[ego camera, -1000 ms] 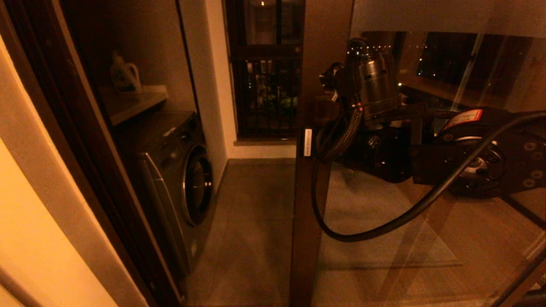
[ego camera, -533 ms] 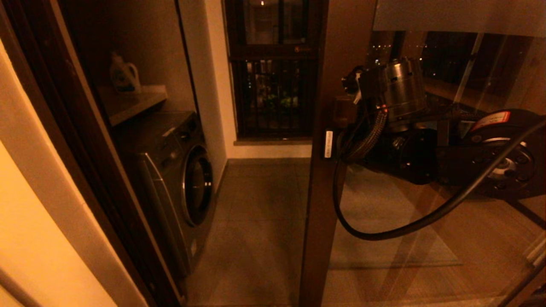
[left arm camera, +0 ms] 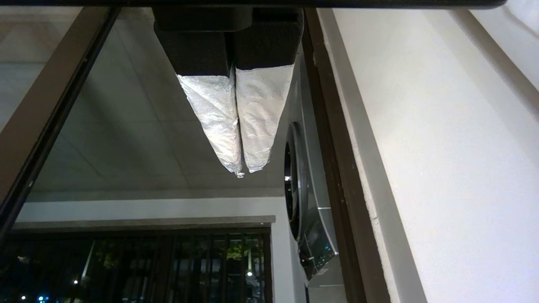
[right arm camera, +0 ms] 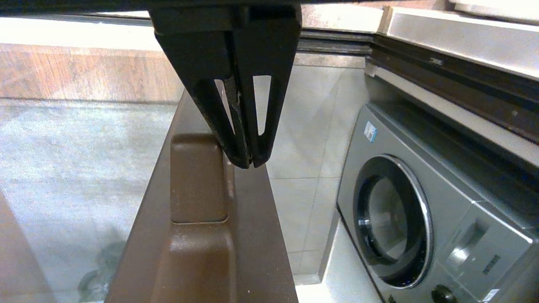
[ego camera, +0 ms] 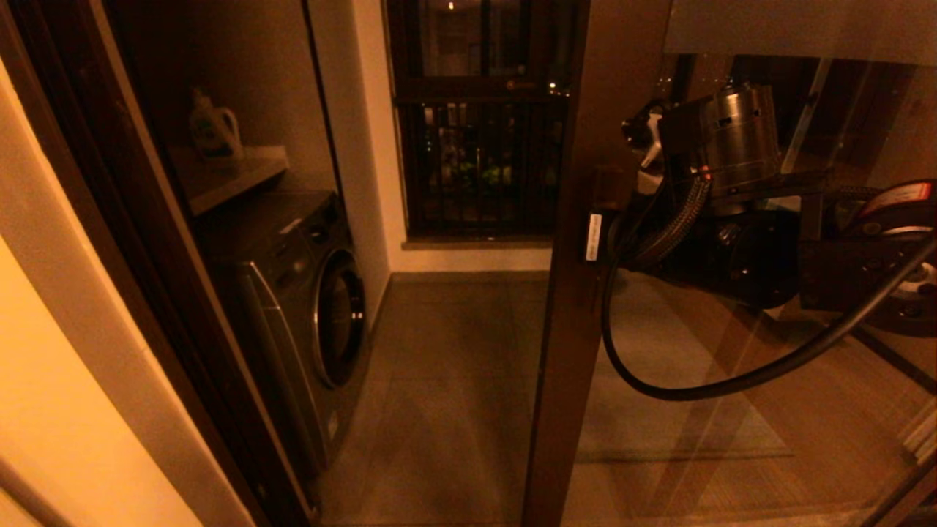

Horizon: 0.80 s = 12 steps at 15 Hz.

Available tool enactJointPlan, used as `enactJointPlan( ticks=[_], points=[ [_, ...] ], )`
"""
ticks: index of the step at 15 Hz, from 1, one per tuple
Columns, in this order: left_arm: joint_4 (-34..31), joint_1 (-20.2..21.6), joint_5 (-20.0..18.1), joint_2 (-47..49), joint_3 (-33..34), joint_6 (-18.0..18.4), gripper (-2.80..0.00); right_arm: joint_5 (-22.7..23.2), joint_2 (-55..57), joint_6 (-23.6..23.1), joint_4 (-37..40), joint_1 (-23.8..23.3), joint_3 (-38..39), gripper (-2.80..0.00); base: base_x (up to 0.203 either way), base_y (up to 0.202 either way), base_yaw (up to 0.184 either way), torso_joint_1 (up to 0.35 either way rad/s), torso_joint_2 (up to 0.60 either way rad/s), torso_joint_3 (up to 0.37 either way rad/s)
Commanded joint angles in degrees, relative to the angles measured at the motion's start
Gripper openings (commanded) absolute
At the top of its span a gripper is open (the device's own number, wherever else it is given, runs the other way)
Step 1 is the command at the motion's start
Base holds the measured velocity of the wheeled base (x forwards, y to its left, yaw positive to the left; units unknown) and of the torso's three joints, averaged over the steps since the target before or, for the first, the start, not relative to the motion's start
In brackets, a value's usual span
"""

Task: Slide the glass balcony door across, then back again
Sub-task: Open the slid door

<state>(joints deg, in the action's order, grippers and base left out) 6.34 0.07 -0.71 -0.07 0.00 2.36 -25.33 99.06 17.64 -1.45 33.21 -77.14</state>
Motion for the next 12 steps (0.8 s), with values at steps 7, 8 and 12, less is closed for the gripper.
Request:
enactJointPlan(
  ticks=[7, 8, 12],
  points=[
    [0.1, 0.0, 0.0, 0.1, 2.3, 0.0, -2.8, -0.3, -3.9, -0.1, 0.2, -4.7, 4.9, -2.8, 0.0, 0.0, 0.0, 0.0, 0.0, 0.0],
    [0.1, 0.0, 0.0, 0.1, 2.3, 0.1, -2.8, -0.3, -4.5, -0.1, 0.2, -4.8, 5.4, -2.8, 0.0, 0.0, 0.0, 0.0, 0.0, 0.0],
    [0.1, 0.0, 0.0, 0.1, 2.3, 0.0, -2.8, -0.3, -6.3, -0.3, 0.2, -6.2, 6.9, -2.8, 0.0, 0.0, 0.0, 0.0, 0.0, 0.0]
  ],
)
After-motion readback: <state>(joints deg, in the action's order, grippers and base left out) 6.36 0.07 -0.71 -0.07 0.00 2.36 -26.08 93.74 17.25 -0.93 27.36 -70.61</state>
